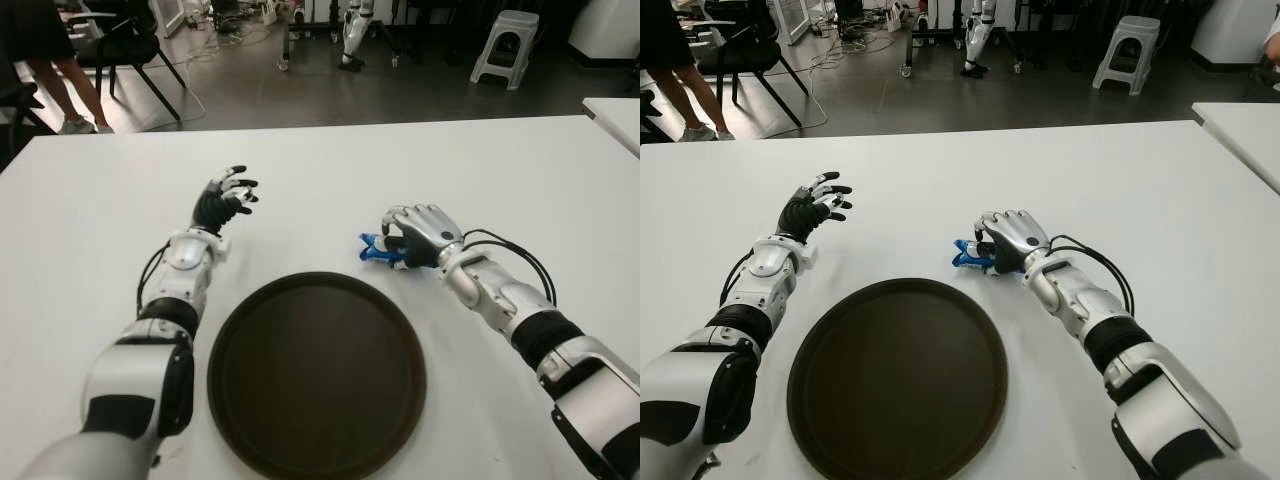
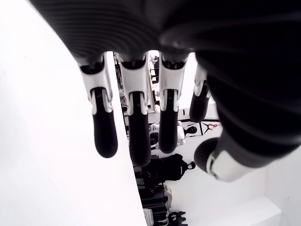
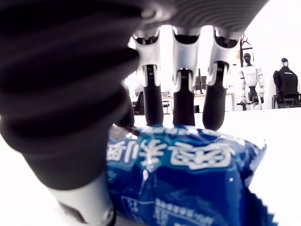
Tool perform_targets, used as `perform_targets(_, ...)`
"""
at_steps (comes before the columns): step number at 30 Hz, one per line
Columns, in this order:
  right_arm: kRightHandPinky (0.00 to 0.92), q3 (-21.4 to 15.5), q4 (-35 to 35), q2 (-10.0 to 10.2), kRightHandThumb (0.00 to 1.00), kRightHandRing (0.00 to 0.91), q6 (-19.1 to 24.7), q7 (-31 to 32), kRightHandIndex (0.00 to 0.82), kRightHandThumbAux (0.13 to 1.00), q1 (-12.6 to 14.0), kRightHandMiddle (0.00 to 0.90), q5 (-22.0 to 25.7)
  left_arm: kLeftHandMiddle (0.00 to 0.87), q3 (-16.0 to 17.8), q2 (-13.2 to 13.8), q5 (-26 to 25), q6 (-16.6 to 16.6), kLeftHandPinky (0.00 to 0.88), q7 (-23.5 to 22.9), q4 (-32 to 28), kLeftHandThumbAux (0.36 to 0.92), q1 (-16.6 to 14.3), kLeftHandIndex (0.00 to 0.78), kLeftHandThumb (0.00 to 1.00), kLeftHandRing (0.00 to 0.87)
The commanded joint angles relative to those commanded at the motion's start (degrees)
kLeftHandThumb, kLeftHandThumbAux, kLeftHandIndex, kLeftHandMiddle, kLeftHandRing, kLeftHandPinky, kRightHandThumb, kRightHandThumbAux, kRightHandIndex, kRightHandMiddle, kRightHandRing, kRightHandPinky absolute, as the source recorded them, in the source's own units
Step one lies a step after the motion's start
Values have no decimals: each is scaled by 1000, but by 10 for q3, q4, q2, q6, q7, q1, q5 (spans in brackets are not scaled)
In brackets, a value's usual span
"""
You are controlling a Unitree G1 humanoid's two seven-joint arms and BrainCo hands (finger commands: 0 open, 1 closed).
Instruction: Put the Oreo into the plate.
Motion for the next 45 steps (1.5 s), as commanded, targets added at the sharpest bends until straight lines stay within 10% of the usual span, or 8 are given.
perform_targets(24,756,-5,3,3,71,771,6,1,607,894,-12,760,2,310,2,-1,-3,3,431,-2,2,676,-1,176,234,371)
perform_targets(45,778,-89,-117,-10,0,791,47,70,607,889,-38,770,37,306,0,1,1,3,437,1,3,656,0,168,220,370)
